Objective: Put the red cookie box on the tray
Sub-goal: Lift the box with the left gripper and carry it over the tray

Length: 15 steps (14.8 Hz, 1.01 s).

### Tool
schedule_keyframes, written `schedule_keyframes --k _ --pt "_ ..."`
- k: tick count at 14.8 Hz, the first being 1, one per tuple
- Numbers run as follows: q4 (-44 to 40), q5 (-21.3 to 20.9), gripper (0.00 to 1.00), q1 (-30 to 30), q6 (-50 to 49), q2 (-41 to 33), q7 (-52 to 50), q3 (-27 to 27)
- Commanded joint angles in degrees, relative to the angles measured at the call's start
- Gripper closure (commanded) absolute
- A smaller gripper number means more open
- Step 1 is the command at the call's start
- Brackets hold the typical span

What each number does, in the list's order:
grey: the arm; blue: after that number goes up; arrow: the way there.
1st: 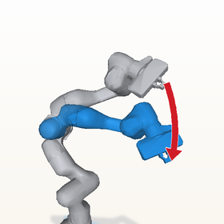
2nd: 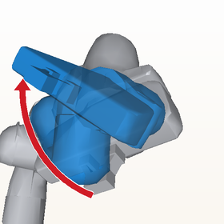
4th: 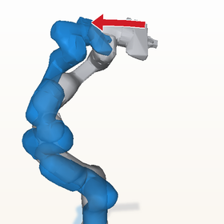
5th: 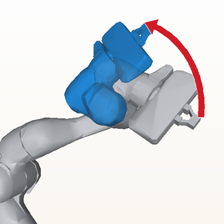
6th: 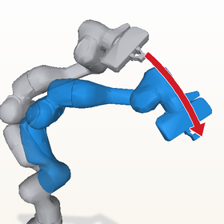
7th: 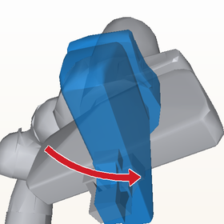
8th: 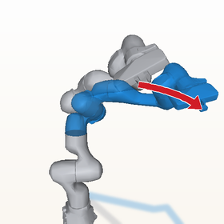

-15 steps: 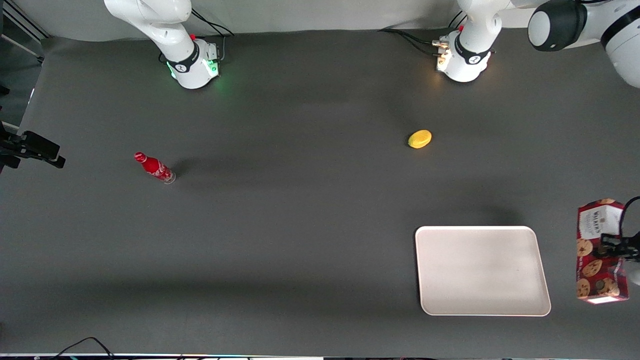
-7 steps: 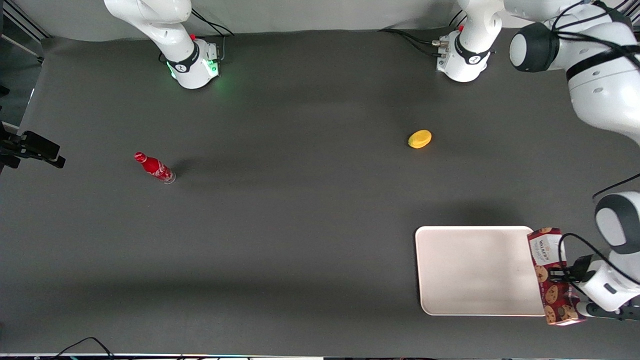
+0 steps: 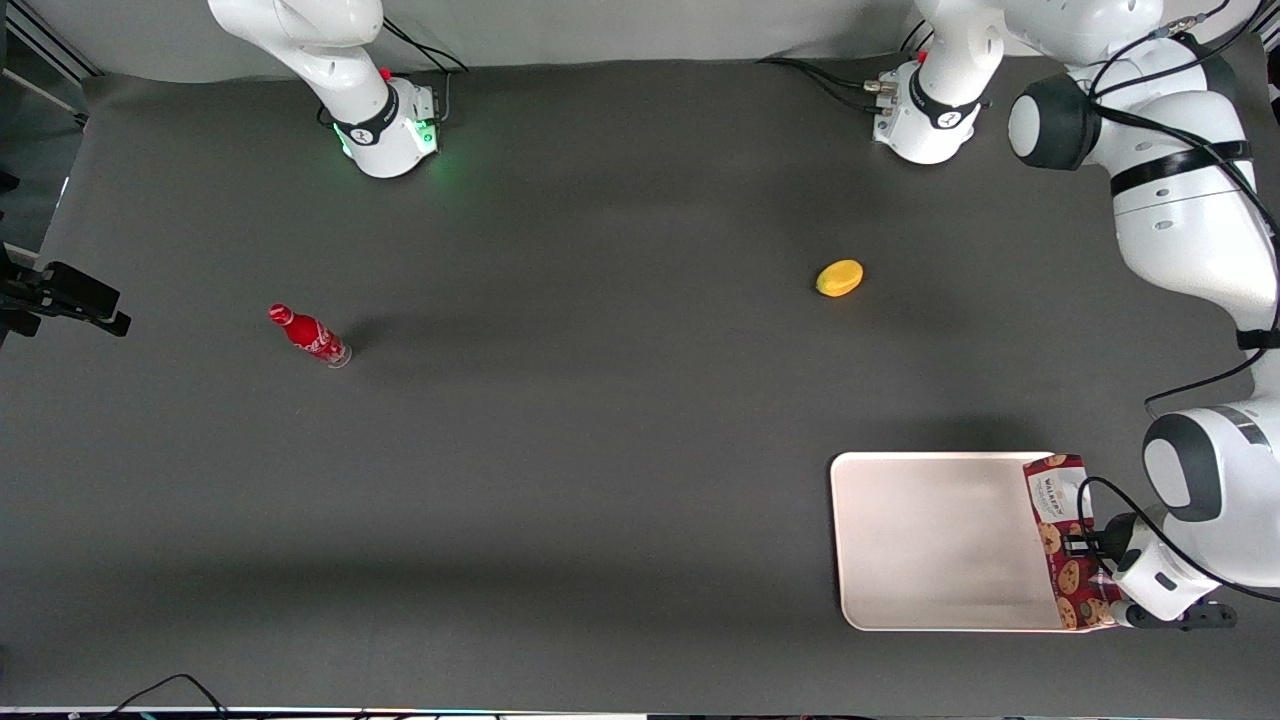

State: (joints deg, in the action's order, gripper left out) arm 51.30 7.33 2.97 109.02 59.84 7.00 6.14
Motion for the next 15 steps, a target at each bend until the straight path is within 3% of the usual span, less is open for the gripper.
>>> schedule_keyframes --k 1,9,10,12,14,15 --pt "0.64 -0.74 1.00 -0.78 2.15 -0.61 -1.56 1.24" --pt "3.37 -0.48 1.00 -0.78 4.98 -0.69 -1.73 1.42" --pt "3.45 -0.39 0.96 -0.78 4.89 -0.69 -1.56 1.42" --pt "3.45 -0.22 0.54 -0.51 4.80 -0.87 -0.94 1.33" --pt "3.54 -0.30 0.00 -0.51 4.19 -1.74 -0.76 1.33" --pt "4.06 -0.74 0.00 -0.51 3.66 -2.96 -0.68 1.33"
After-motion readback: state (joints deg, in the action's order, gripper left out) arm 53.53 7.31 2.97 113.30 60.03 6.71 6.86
